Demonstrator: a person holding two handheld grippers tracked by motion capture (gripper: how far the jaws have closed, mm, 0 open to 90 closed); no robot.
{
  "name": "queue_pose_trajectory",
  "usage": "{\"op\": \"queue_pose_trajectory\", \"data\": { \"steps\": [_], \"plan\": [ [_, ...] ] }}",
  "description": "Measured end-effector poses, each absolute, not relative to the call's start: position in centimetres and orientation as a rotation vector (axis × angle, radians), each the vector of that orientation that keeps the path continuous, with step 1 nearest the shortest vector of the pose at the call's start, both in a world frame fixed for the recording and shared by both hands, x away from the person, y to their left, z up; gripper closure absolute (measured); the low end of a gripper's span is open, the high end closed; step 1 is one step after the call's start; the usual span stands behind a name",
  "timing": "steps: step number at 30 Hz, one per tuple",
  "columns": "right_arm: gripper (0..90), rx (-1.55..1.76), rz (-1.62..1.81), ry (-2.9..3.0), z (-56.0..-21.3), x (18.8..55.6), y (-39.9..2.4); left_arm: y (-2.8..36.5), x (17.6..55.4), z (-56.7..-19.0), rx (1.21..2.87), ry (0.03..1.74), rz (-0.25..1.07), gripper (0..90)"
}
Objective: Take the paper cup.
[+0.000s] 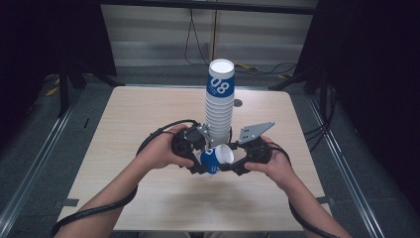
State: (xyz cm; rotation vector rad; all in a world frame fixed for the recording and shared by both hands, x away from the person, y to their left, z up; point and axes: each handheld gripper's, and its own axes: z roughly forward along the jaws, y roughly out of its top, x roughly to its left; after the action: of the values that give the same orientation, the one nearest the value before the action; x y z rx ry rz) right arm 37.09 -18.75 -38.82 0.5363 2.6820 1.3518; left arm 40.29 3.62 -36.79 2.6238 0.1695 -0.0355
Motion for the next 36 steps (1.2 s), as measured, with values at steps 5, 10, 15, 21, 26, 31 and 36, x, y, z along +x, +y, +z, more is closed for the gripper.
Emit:
{"op": "queue_pose_trajectory", "data": {
  "steps": [5, 10, 15, 21, 26, 31, 36],
  "plan": [
    [27.9, 0.555, 1.350, 2.668, -38.6, 37.1, -19.7, 4.4, 40.4, -37.3, 2.606, 0.206, -0.043, 17.3],
    [27.9, 0.581, 1.361, 2.652, -38.4, 37.2, -20.2, 5.1, 40.4, -37.8, 2.595, 0.228, -0.045, 17.3],
    [27.9, 0.594, 1.374, 2.642, -38.2, 37.4, -20.2, 5.9, 40.7, -38.3, 2.575, 0.251, -0.038, 17.3],
    [27.9, 0.607, 1.404, 2.628, -38.0, 37.7, -20.4, 6.4, 40.9, -39.2, 2.515, 0.317, -0.050, 17.3],
    [27.9, 0.602, 1.411, 2.620, -37.6, 37.7, -20.2, 6.6, 40.9, -39.7, 2.508, 0.324, -0.052, 17.3],
    [27.8, 0.602, 1.417, 2.620, -37.5, 37.8, -20.2, 6.6, 40.8, -39.9, 2.492, 0.339, -0.055, 17.3],
    [27.8, 0.587, 1.425, 2.623, -37.4, 37.9, -20.0, 6.9, 40.8, -39.8, 2.474, 0.357, -0.052, 17.3]
  ]
}}
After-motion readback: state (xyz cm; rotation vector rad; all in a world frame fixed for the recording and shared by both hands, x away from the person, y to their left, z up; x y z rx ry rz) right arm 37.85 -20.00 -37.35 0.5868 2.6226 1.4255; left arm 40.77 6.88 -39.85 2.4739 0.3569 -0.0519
